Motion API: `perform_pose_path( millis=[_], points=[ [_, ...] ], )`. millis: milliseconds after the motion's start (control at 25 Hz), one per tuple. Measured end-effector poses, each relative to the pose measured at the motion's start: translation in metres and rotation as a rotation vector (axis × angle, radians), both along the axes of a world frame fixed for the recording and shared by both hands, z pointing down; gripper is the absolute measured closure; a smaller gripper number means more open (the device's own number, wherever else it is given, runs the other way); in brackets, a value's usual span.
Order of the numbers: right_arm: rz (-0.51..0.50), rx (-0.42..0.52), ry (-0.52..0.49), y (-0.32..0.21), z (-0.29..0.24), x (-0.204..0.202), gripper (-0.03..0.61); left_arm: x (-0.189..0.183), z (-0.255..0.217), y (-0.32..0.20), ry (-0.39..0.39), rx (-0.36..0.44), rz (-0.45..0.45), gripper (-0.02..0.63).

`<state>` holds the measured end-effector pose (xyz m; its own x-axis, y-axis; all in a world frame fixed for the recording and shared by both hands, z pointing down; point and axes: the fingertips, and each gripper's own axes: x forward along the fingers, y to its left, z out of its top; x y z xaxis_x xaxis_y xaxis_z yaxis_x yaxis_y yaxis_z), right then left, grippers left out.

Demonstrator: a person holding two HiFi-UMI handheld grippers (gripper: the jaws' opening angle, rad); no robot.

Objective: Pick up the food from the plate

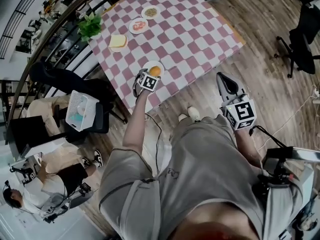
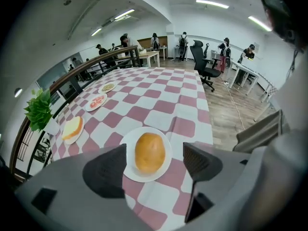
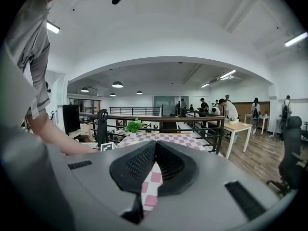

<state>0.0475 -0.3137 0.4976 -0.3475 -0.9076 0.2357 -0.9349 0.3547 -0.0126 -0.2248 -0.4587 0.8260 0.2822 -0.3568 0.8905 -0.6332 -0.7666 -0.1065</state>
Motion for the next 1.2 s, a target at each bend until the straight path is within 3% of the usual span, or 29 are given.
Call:
perform_pose_path(
  millis=[640, 840, 1200],
  points=[
    [0.134, -0.026, 0.036, 0.014, 0.014, 0.035, 0.565, 0.003, 0.089, -0.029, -0.099, -0.14, 0.045, 0.235],
    [0.189, -0.036, 0.04, 0.023, 0.018, 0.051, 0.565, -0.009, 0.109, -0.024, 0.007, -0.304, -0.052, 0.233],
    [0.231, -0.036, 0.046, 0.024, 0.014, 0.062, 0.565, -0.003, 0.107, -0.026, -0.006, -0.334, -0.038, 0.235]
  ],
)
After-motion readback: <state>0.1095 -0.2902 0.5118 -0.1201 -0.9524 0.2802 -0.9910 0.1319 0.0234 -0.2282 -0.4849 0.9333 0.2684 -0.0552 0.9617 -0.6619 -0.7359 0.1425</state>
